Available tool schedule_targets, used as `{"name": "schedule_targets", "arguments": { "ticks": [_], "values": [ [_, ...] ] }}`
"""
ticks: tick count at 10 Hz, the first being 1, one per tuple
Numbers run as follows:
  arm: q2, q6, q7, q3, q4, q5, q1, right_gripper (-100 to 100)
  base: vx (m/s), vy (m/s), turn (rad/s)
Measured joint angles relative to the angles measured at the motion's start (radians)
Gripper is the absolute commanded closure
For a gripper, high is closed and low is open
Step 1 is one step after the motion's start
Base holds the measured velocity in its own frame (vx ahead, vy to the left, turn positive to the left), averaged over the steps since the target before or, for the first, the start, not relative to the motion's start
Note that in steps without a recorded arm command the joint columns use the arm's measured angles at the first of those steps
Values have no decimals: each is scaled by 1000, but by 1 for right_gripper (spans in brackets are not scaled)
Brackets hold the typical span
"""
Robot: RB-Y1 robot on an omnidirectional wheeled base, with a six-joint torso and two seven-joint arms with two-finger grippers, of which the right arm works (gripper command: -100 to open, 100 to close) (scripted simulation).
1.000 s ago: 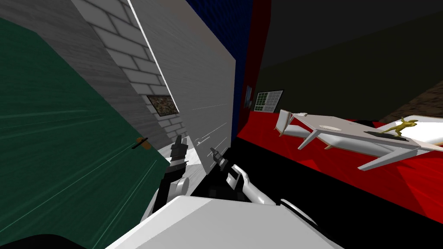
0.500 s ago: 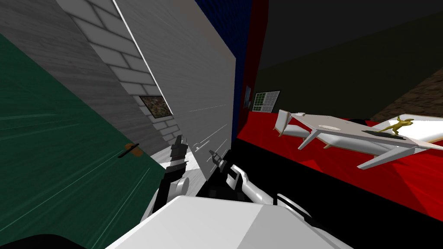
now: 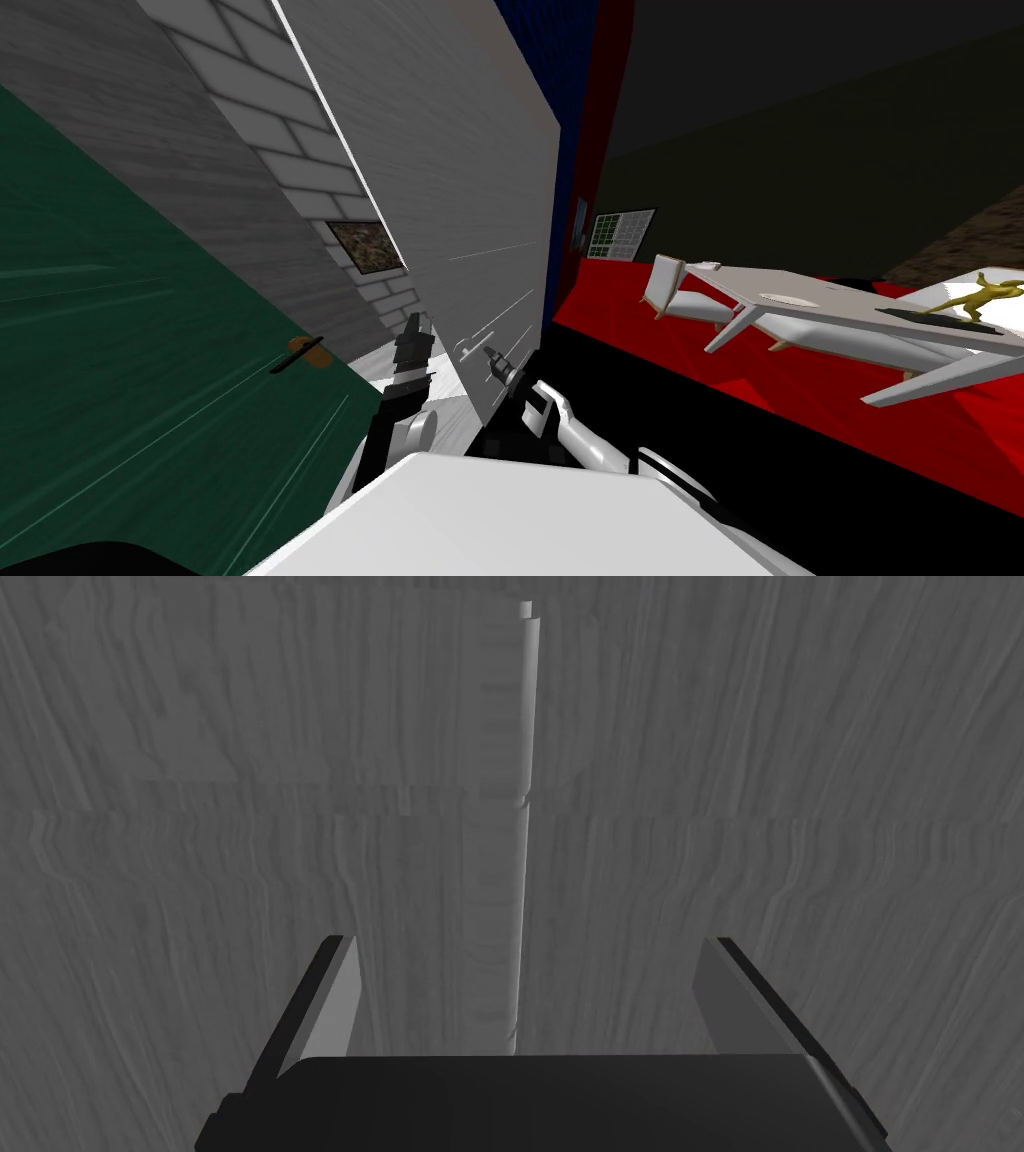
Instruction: Push the door open
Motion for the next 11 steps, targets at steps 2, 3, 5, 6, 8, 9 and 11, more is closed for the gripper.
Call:
{"name": "schedule_targets", "arguments": {
  "ticks": [2, 3, 5, 6, 8, 9, 11],
  "values": [
    [11, 0, 5, -9, 14, 1, -2, -100, 120, 164, 45],
    [15, 0, 8, -13, 18, 1, -1, -100, 115, 125, 25],
    [19, 0, 10, -17, 23, 2, -2, 100, 23, 24, -1],
    [19, 0, 9, -17, 23, 2, -2, 100, -20, -20, 2],
    [19, 0, 9, -16, 23, 2, -2, 100, -15, -17, 1],
    [19, 0, 9, -16, 23, 2, -2, 100, -7, -6, 0],
    [18, 0, 9, -16, 23, 2, -2, -100, -51, 5, -62]
  ]
}}
